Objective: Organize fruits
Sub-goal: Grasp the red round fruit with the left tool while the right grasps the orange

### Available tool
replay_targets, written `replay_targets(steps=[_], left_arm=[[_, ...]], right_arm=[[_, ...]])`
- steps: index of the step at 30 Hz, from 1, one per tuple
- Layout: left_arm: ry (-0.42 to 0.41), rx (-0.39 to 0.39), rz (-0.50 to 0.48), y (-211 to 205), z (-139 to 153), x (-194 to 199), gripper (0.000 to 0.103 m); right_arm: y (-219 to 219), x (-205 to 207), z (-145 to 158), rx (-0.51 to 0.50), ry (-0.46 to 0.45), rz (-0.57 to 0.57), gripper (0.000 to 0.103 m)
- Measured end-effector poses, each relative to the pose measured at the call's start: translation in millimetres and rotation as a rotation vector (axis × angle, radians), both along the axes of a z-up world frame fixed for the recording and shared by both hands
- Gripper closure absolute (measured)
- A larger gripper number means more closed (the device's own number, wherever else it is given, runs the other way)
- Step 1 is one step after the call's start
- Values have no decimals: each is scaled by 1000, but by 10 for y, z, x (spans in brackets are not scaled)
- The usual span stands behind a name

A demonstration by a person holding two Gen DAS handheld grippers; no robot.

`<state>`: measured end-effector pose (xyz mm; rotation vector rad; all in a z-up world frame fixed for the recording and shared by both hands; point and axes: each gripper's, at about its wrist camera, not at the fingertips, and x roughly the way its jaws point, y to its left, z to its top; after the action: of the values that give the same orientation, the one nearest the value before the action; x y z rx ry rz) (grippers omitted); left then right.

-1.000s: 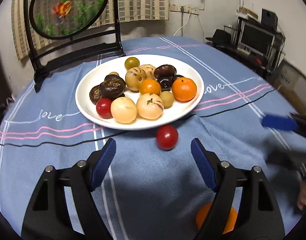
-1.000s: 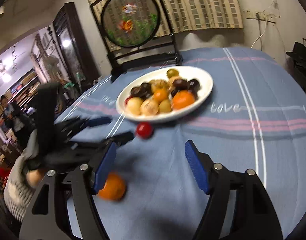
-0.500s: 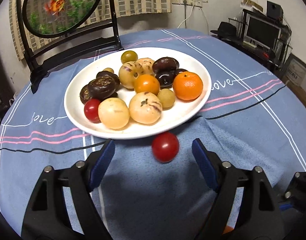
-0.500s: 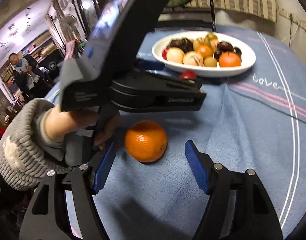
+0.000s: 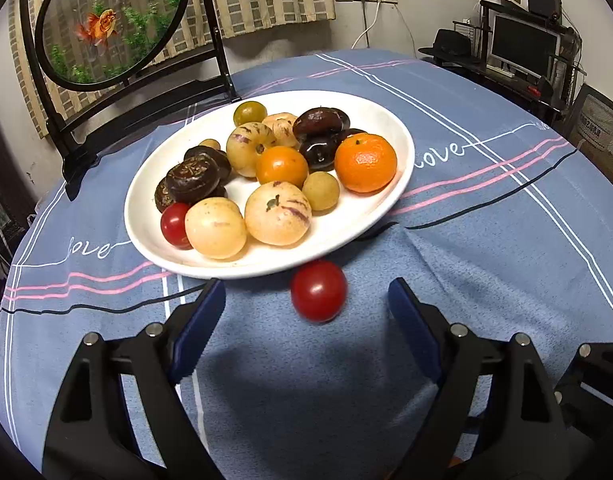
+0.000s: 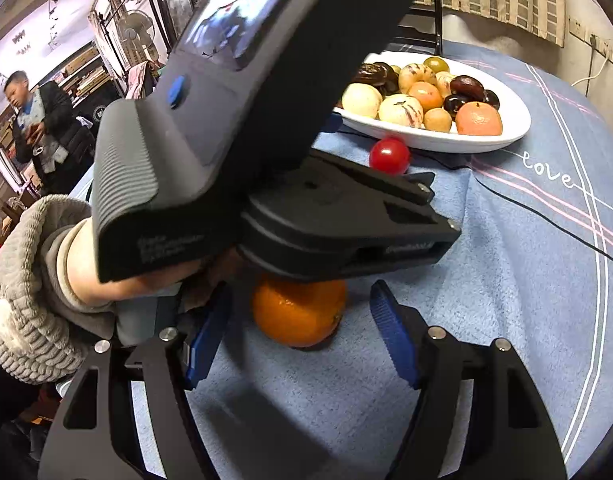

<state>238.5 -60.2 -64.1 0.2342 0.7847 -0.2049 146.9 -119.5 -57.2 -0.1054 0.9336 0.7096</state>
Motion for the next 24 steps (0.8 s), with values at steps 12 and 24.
replay_targets(steps=[12, 24], left_arm=[[60, -50, -64, -15, -34, -4, 73], [-102, -42, -44, 17, 274, -377, 74]], right_arm=[[45, 40, 20, 3, -2, 33, 57], [-403, -184, 38, 41, -16, -46, 57]])
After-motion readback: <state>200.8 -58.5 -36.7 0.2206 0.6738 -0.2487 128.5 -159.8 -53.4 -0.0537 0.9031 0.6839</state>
